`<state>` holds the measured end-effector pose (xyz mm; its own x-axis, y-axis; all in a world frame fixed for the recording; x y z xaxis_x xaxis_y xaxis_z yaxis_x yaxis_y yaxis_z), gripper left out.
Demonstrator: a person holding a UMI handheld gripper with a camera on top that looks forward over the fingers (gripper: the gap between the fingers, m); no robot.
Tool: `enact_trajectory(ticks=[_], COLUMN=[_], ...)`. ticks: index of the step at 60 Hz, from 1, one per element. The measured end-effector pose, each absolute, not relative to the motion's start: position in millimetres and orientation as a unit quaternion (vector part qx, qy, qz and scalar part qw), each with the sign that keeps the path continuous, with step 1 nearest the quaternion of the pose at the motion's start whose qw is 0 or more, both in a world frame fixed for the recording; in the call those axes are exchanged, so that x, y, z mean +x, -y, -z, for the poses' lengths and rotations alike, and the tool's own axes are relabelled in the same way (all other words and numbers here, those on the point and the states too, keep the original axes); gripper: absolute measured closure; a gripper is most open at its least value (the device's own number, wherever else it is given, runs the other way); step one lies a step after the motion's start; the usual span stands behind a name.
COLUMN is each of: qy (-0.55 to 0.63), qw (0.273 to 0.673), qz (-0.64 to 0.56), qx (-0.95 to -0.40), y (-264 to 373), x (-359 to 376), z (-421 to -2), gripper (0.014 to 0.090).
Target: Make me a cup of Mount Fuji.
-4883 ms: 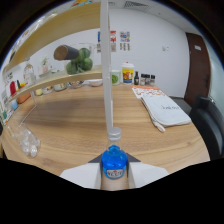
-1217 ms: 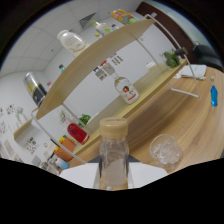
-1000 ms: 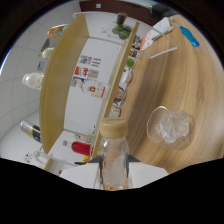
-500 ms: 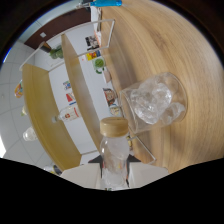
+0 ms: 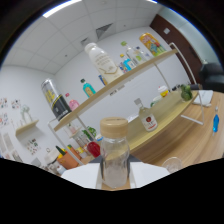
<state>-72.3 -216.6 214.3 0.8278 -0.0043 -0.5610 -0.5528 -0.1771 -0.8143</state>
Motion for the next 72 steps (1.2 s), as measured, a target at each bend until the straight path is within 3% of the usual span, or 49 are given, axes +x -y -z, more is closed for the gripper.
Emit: enact_trajectory(ticks=[8,18,28,39,54,59,65,72], qy=[-0.066,-0.009,0.006,0.002,0.009,0.013,0.016,0.009], qw=[0.627,0.591,0.565,0.543,0.548,0.538,0.527,0.537], qz=[-0.099,-0.027,-0.008,-0.016,-0.025,-0.030,-0.036,-0.036], qx=[-0.770,-0.807,-0.825,-0.840,-0.836,-0.843,-0.849,-0.843], y=[210,199,194,199,214,219,226,235], x=[-90,-96,-97,-102,-105,-106,-106,-100], z=[-184,-119,-81,-59,-58,-56,-62,-93], gripper=[0.0679,0.0679,0.0680,0.0664,0.0625,0.0511,0.0186,0.0193])
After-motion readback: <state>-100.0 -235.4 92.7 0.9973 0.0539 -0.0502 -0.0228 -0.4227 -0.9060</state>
